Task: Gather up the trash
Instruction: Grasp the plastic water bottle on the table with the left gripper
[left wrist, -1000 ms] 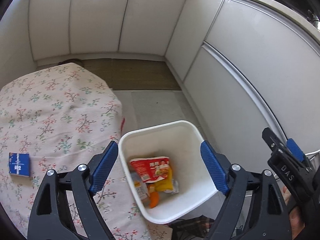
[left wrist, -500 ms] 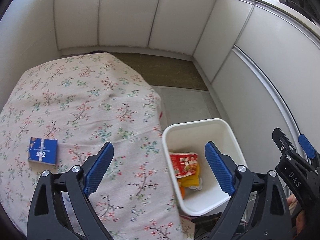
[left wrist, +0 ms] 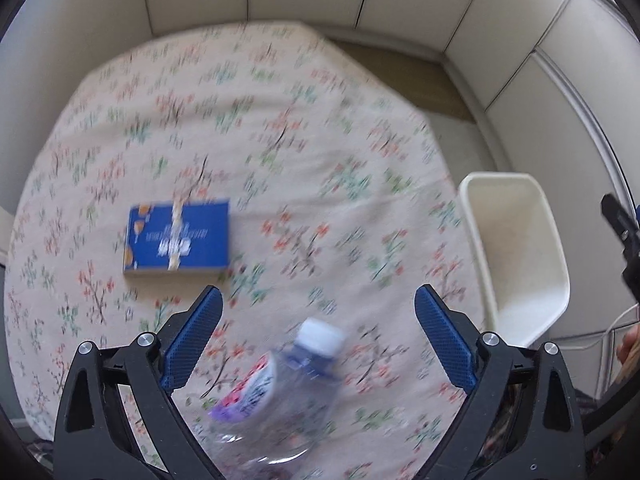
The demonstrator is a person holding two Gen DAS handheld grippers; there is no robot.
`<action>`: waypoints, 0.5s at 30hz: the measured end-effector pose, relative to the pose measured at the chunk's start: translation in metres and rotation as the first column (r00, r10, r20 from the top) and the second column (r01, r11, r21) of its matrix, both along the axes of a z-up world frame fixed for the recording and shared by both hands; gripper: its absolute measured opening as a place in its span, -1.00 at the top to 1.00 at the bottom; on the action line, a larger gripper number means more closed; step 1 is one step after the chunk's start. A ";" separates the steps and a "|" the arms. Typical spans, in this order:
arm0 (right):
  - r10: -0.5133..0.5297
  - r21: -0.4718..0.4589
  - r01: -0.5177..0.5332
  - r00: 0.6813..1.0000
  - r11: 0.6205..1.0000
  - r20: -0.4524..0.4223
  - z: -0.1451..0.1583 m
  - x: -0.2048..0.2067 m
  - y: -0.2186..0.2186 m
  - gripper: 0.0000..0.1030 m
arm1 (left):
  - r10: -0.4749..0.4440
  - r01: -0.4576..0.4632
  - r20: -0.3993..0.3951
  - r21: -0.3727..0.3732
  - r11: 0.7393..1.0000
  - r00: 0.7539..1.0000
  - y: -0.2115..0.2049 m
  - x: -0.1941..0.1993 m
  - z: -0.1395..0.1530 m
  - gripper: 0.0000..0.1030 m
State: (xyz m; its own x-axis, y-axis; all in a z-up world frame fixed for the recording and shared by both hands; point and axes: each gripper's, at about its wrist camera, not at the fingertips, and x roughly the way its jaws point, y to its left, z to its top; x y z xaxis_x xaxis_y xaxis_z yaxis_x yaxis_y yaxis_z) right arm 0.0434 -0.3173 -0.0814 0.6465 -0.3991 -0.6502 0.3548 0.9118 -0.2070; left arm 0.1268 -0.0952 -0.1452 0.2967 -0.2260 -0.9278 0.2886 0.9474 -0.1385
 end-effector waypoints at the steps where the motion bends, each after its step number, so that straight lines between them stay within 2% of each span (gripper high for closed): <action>1: 0.009 0.001 -0.009 1.000 1.000 -0.007 -0.001 0.003 0.004 -0.87 | 0.003 -0.003 -0.024 0.003 1.000 1.000 0.007 0.001 -0.005 -0.80; 4: 0.032 -0.003 -0.032 0.999 0.999 -0.022 -0.004 0.009 0.014 -0.87 | 0.021 -0.020 -0.067 0.016 1.000 0.998 0.029 0.000 -0.015 -0.80; 7: 0.055 -0.001 -0.055 0.998 0.998 -0.038 -0.006 0.015 0.024 -0.87 | 0.005 -0.007 -0.107 -0.013 1.000 0.994 0.035 -0.004 -0.020 -0.80; 10: 0.070 0.003 -0.070 0.996 0.998 -0.056 -0.010 0.021 0.033 -0.87 | -0.054 0.053 -0.130 -0.009 0.999 0.990 0.029 -0.015 -0.022 -0.80; 15: 0.095 0.017 -0.094 0.992 0.995 -0.089 -0.018 0.031 0.045 -0.87 | -0.151 0.162 -0.155 0.056 0.985 0.976 0.024 -0.036 -0.029 -0.80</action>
State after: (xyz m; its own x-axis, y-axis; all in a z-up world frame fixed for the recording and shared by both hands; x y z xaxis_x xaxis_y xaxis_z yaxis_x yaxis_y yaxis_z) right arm 0.0745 -0.2722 -0.0990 0.6199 -0.3303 -0.7118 0.2476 0.9431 -0.2219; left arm 0.0908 -0.0714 -0.1747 0.1194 -0.1936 -0.9738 0.4150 0.9007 -0.1282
